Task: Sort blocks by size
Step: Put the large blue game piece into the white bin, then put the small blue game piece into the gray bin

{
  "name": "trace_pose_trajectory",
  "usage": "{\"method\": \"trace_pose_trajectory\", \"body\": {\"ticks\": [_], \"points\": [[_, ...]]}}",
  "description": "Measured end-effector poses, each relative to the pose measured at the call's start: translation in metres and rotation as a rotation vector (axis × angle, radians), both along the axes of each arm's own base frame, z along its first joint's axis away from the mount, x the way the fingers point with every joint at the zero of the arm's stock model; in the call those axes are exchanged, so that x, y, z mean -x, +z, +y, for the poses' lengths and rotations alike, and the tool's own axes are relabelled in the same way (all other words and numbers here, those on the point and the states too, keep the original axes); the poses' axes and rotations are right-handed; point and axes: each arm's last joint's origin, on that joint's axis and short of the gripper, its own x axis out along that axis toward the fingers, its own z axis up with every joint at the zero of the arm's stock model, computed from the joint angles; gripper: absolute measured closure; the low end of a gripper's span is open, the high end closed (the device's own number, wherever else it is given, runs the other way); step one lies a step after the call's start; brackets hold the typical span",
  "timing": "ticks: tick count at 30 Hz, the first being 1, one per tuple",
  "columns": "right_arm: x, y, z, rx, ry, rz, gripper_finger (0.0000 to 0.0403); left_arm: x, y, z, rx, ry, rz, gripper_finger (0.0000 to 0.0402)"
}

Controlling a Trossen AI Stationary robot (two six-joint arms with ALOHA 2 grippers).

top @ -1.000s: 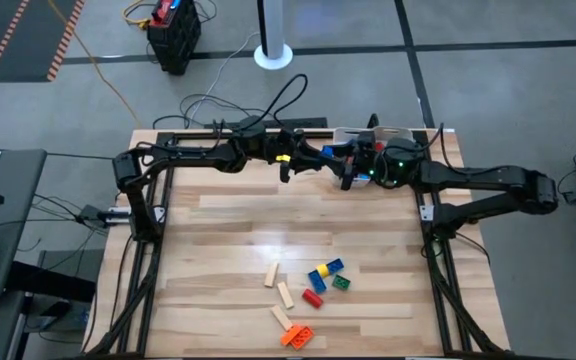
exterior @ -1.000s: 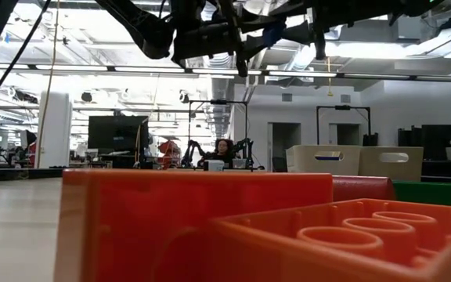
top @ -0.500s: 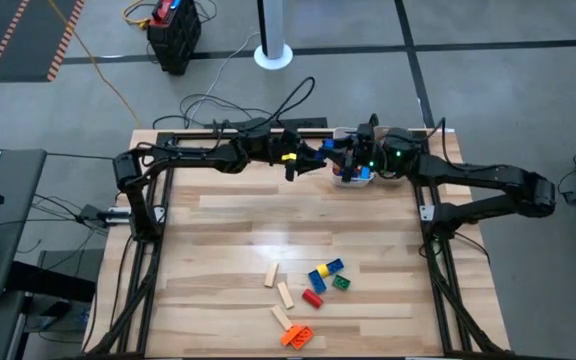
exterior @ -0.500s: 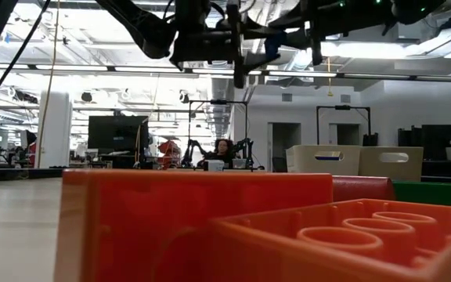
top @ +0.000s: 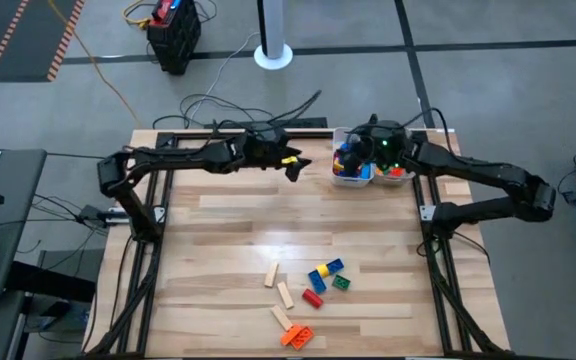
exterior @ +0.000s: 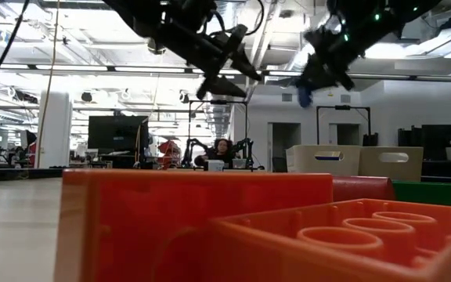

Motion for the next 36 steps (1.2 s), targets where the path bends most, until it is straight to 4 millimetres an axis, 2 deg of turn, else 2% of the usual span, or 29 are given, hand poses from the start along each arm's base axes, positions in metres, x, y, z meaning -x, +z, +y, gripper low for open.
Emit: {"method": "trace_pose_trajectory", "body": {"ticks": [6, 13, 17, 20, 23, 27, 32, 36], "points": [[0.014, -0.024, -0.019, -0.106, -0.106, 0.194, 0.0211, 0.008, -0.003, -0.023, -0.031, -0.035, 0.18, 0.0157], [0.008, -0.043, -0.032, -0.175, -0.11, 0.252, 0.0203, 0.012, -0.019, -0.058, 0.112, -0.206, 0.349, 0.0157], [0.007, -0.045, -0.03, -0.181, -0.092, 0.262, 0.0202, 0.008, -0.019, -0.082, 0.076, -0.266, 0.36, 0.0157], [0.006, -0.038, -0.025, -0.174, -0.037, 0.258, 0.0201, 0.005, -0.018, -0.094, 0.028, -0.264, 0.355, 0.0157], [-0.001, -0.018, -0.007, -0.135, 0.17, 0.19, 0.02, 0.005, -0.019, -0.099, 0.043, -0.209, 0.363, 0.0157], [-0.009, -0.001, 0.04, -0.073, 0.48, 0.16, 0.02, 0.006, -0.015, -0.096, 0.059, -0.159, 0.336, 0.0157], [-0.014, 0.0, 0.105, -0.02, 0.792, 0.213, 0.0199, 0.006, -0.008, -0.086, -0.006, -0.079, 0.291, 0.0157], [-0.014, -0.005, 0.141, -0.03, 0.948, 0.267, 0.019, 0.005, -0.005, -0.075, -0.022, -0.049, 0.256, 0.0157]]}}
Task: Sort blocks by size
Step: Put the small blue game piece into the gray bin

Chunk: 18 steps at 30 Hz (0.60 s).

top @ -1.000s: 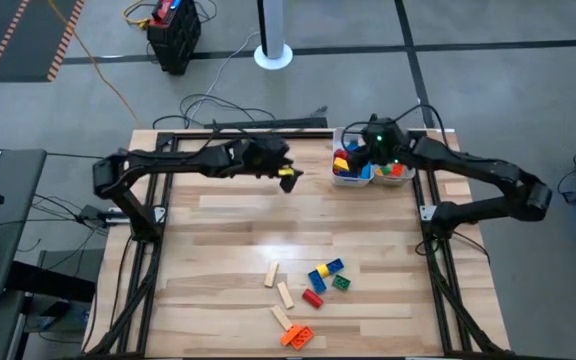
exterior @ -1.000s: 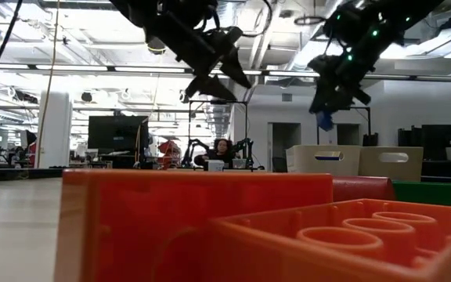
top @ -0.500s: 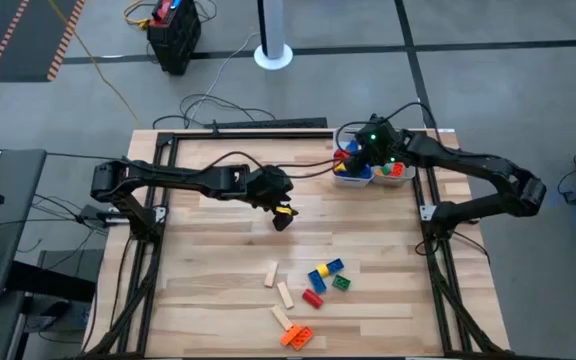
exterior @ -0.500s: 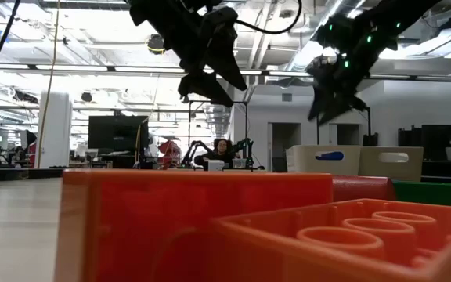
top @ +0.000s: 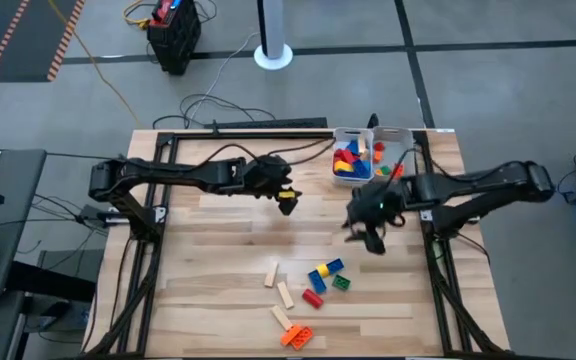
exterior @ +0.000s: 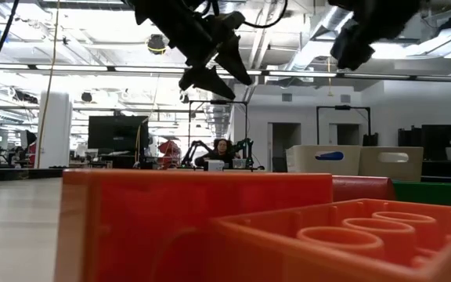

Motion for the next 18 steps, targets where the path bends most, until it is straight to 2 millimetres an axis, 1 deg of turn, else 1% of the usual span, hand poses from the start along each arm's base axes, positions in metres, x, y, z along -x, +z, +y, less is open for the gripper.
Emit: {"method": "trace_pose_trajectory", "body": {"ticks": [5, 9, 14, 16, 18], "points": [[-0.001, -0.021, 0.025, 0.027, 0.112, 0.164, 0.0151, 0.002, 0.001, 0.013, 0.0, 0.035, -0.011, 0.0157], [-0.011, -0.04, 0.04, 0.072, 0.205, 0.229, 0.0111, 0.003, 0.001, 0.02, 0.006, 0.051, -0.017, 0.0157], [-0.024, -0.058, 0.044, 0.125, 0.26, 0.258, 0.0074, 0.004, 0.0, 0.02, 0.016, 0.06, -0.01, 0.0157], [-0.029, -0.064, 0.044, 0.171, 0.275, 0.255, 0.0067, 0.004, -0.001, 0.02, 0.038, 0.081, -0.004, 0.0157], [-0.034, -0.07, 0.045, 0.209, 0.308, 0.251, 0.0065, 0.006, -0.003, 0.021, 0.059, 0.139, 0.008, 0.0157]]}}
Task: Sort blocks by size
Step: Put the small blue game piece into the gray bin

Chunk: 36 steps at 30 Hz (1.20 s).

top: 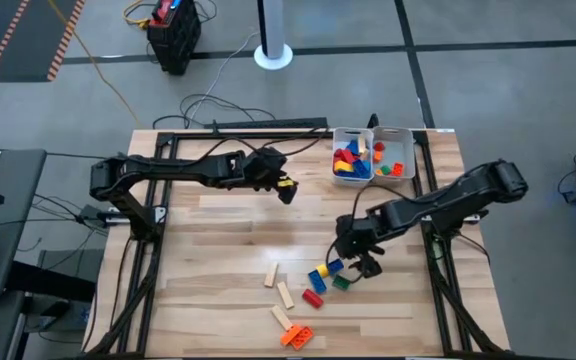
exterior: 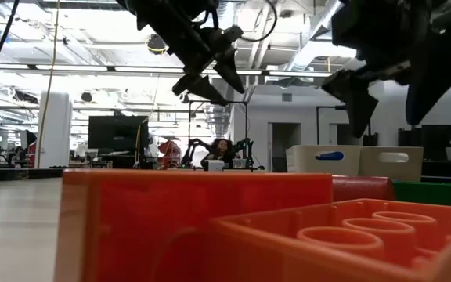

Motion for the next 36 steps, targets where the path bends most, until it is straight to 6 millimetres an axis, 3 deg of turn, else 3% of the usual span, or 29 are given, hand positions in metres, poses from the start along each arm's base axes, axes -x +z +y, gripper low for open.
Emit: {"method": "trace_pose_trajectory", "body": {"ticks": [5, 15, 23, 36], "points": [[-0.014, -0.012, 0.004, 0.025, 0.067, -0.052, 0.0073, 0.011, 0.01, 0.003, -0.042, 0.141, -0.002, 0.0157], [-0.024, -0.042, 0.012, 0.079, 0.089, 0.013, 0.0086, 0.036, 0.042, 0.002, -0.125, 0.165, -0.035, 0.0157], [-0.022, -0.045, 0.02, 0.17, 0.116, 0.001, 0.0102, 0.043, 0.044, 0.001, -0.137, 0.155, 0.006, 0.0157], [-0.015, -0.058, 0.025, 0.149, 0.141, -0.014, 0.0123, 0.043, 0.044, 0.001, -0.142, 0.151, 0.012, 0.0157]]}}
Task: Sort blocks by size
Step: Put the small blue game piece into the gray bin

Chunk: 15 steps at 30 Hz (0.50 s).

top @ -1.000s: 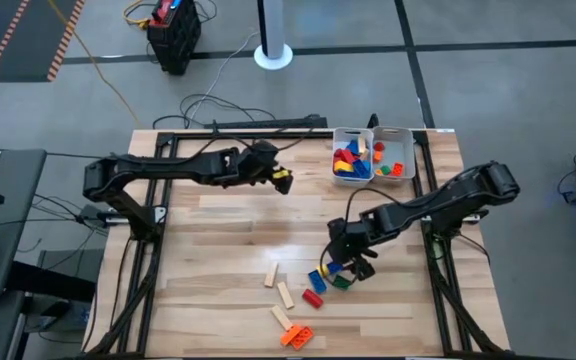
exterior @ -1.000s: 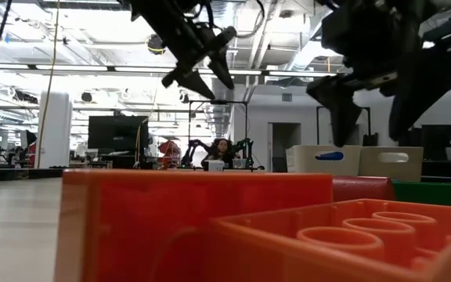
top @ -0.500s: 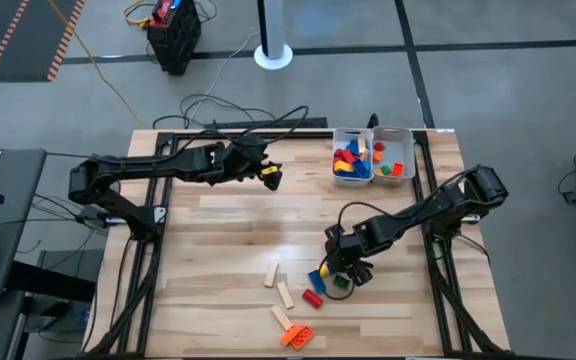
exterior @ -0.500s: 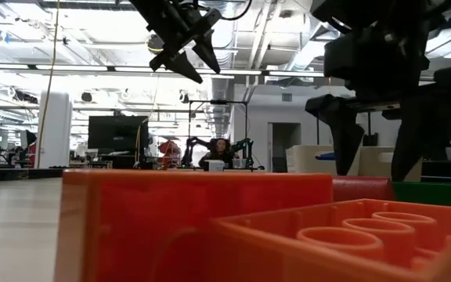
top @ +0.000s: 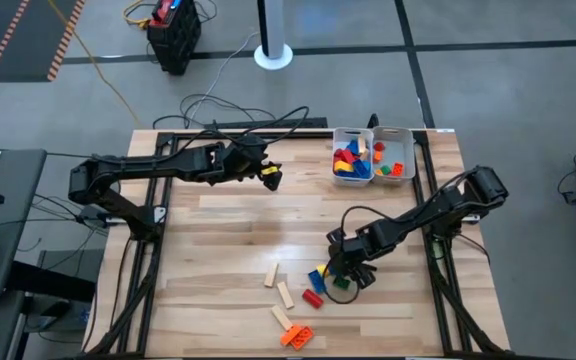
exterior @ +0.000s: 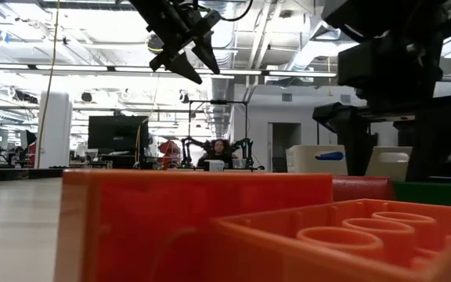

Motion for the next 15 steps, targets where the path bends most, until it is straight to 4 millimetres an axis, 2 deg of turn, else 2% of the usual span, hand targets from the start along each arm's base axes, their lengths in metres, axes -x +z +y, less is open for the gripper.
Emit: {"method": "trace_pose_trajectory", "body": {"ticks": [5, 10, 13, 15], "points": [[-0.003, -0.004, -0.001, -0.003, -0.008, -0.02, 0.0145, 0.0, 0.0, 0.0, -0.011, -0.008, 0.01, 0.0157], [-0.007, -0.013, -0.003, -0.005, -0.019, -0.009, 0.0195, 0.001, -0.001, 0.0, -0.009, -0.007, 0.021, 0.0157], [-0.008, -0.013, -0.005, -0.008, -0.032, -0.008, 0.0232, 0.001, -0.001, 0.0, -0.006, -0.007, 0.025, 0.0157], [-0.007, -0.01, -0.009, -0.009, -0.049, -0.004, 0.0239, 0.001, -0.001, 0.0, 0.005, -0.007, 0.019, 0.0157]]}}
